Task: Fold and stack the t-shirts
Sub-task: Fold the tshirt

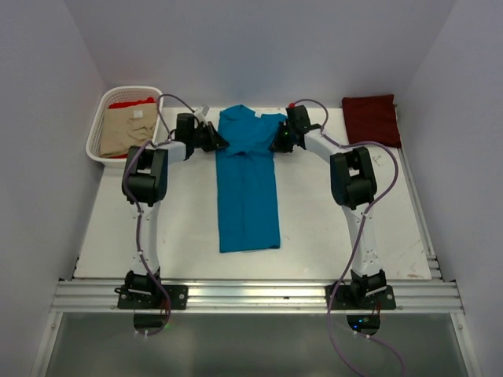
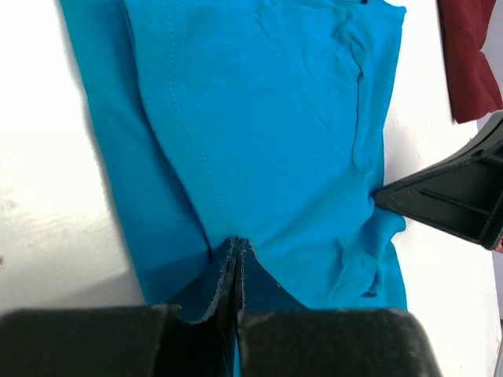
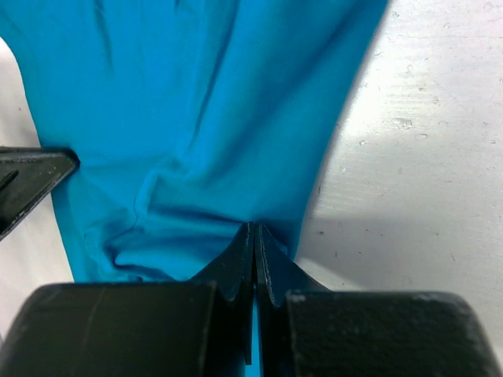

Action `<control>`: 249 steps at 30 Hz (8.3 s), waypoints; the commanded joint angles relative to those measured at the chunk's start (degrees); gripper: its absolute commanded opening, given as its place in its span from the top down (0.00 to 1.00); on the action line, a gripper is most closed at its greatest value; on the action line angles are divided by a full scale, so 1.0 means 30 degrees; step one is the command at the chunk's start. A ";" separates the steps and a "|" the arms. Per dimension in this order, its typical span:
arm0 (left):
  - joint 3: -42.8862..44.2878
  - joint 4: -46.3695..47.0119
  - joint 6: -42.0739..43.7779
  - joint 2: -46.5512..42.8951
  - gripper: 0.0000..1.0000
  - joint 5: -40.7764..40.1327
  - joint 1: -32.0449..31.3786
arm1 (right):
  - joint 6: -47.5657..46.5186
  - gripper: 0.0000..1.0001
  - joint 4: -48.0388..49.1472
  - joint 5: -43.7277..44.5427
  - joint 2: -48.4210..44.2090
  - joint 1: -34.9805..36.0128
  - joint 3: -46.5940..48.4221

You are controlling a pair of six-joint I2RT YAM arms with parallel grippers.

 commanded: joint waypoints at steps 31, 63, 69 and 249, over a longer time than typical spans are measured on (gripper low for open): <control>-2.0077 -0.8507 -0.0221 -2.4526 0.39 -0.4010 -0.3606 | 0.0510 0.41 0.1987 0.3209 -2.1045 0.2809 -1.9483; -2.7239 -0.4266 -0.4616 -2.3570 0.35 -0.1020 -0.5480 | 0.8919 0.53 0.8486 -0.1390 -2.2906 0.6004 -3.1093; -2.7356 -0.3243 -0.4704 -2.2717 0.39 -0.1166 -0.5774 | 0.9800 0.62 0.8928 -0.0600 -2.2583 0.7205 -3.1562; -2.2521 0.2068 -0.0397 -1.5007 1.00 0.0798 -0.2726 | 0.2066 1.00 0.7818 0.1071 -2.0207 0.4684 -2.6435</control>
